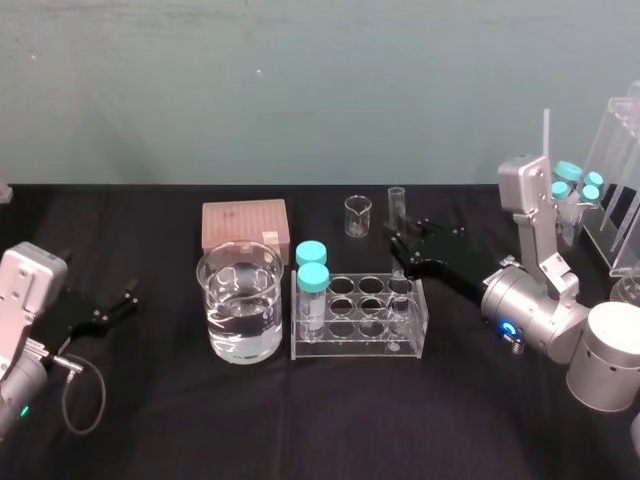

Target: Hold the test tube with one hand and immerse one end into the beaker, then return it to the test tube rack.

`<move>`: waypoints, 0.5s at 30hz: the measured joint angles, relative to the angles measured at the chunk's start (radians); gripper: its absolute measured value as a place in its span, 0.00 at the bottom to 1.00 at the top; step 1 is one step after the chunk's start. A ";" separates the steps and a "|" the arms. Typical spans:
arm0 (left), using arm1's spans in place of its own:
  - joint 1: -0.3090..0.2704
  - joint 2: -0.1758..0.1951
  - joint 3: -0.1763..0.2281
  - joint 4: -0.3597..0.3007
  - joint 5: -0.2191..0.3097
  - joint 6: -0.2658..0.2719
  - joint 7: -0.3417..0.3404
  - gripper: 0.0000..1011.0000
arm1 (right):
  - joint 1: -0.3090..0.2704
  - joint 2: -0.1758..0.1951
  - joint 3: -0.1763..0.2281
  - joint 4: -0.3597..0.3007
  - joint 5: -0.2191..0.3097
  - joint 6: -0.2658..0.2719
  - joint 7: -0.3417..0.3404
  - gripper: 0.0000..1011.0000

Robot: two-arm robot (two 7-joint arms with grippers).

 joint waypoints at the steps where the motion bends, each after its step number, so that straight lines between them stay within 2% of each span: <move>1: 0.000 0.000 0.000 0.000 0.000 0.000 0.000 0.99 | -0.002 -0.002 0.002 0.000 -0.002 -0.005 0.001 0.23; 15: 0.000 0.000 0.000 0.000 0.000 0.000 0.000 0.99 | -0.039 -0.020 0.051 -0.028 -0.028 -0.046 0.006 0.23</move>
